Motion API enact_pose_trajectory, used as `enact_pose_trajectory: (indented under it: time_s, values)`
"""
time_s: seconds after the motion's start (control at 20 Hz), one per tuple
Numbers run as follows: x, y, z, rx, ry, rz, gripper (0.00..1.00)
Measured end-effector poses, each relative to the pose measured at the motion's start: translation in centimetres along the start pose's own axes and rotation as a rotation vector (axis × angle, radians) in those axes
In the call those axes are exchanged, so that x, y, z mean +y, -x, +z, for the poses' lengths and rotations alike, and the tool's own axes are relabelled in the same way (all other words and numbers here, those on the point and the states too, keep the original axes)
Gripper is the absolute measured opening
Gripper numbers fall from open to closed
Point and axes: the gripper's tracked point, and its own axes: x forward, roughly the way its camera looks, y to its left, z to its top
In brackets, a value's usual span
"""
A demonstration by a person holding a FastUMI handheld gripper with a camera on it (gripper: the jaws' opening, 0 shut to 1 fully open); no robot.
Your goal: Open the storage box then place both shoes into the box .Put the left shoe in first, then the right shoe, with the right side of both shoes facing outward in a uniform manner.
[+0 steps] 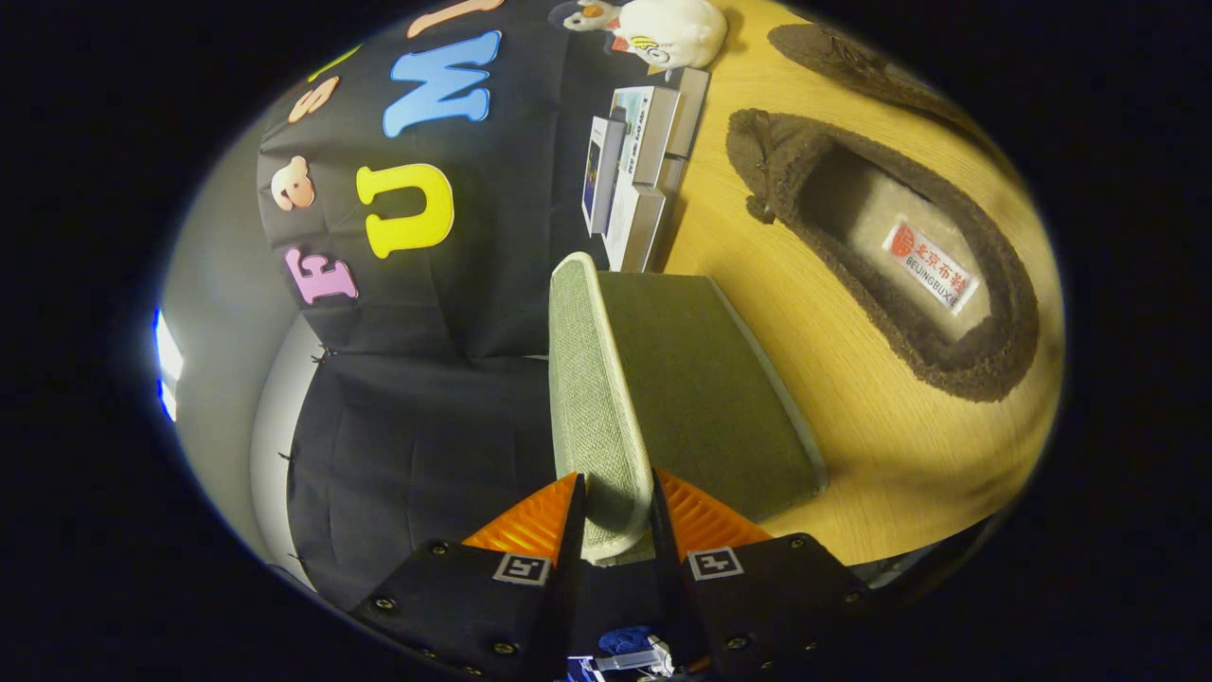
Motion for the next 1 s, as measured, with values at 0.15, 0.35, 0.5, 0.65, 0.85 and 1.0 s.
enact_pose_trajectory:
  time_s: [0.15,0.35,0.5,0.65,0.85,1.0]
  values:
    - [1.4,0.4,1.1,-0.075,-0.016,0.029,0.1]
    - [2.6,0.3,1.0,-0.06,0.086,0.007,0.0]
    - [4.6,0.8,1.6,-0.066,0.135,0.011,0.0]
    - [7.3,1.0,1.9,-0.069,0.195,0.028,0.0]
    - [11.0,0.8,1.8,-0.064,0.266,0.055,0.0]
    - [13.6,0.1,1.3,-0.055,0.317,0.061,0.0]
